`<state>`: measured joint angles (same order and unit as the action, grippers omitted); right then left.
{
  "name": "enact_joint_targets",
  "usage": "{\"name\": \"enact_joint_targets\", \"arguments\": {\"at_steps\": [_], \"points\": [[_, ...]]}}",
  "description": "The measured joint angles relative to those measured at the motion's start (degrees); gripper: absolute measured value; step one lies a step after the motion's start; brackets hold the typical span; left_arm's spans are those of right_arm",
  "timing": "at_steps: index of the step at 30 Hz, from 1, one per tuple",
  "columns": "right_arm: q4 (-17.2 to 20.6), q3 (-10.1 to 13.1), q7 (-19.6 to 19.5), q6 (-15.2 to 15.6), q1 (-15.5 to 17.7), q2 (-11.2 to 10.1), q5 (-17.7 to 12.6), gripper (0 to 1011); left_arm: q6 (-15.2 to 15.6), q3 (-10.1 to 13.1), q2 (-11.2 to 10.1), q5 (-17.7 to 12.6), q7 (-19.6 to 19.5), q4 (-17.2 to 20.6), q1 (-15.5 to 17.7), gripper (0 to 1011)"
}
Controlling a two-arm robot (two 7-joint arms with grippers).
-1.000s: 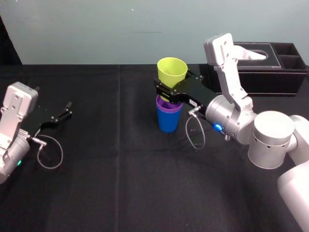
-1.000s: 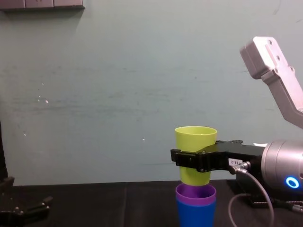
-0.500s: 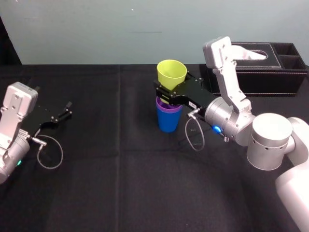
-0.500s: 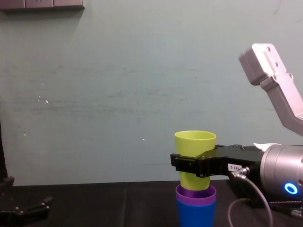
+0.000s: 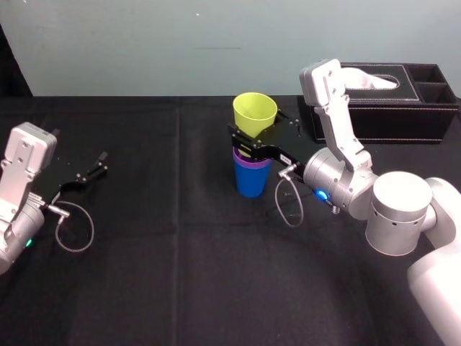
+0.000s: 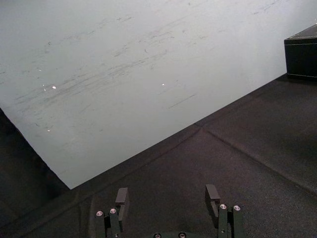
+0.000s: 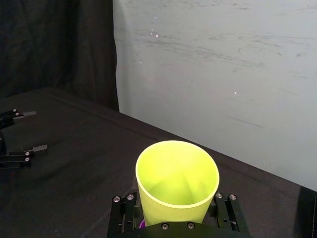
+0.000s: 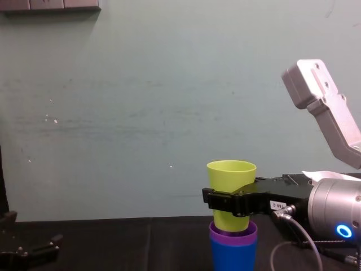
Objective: Stack the three plastic cups sequentially using one hand.
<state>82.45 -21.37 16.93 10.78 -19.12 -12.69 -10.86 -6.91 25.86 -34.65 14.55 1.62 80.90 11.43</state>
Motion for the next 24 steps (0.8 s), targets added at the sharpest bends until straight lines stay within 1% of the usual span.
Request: {"name": "enact_joint_targets", "arguments": {"at_steps": [24], "points": [[-1.74,0.36,0.0,-0.98,-0.07,0.69,0.3,726,0.0,0.0,0.0,0.0,0.0,0.0,0.0,1011]]}}
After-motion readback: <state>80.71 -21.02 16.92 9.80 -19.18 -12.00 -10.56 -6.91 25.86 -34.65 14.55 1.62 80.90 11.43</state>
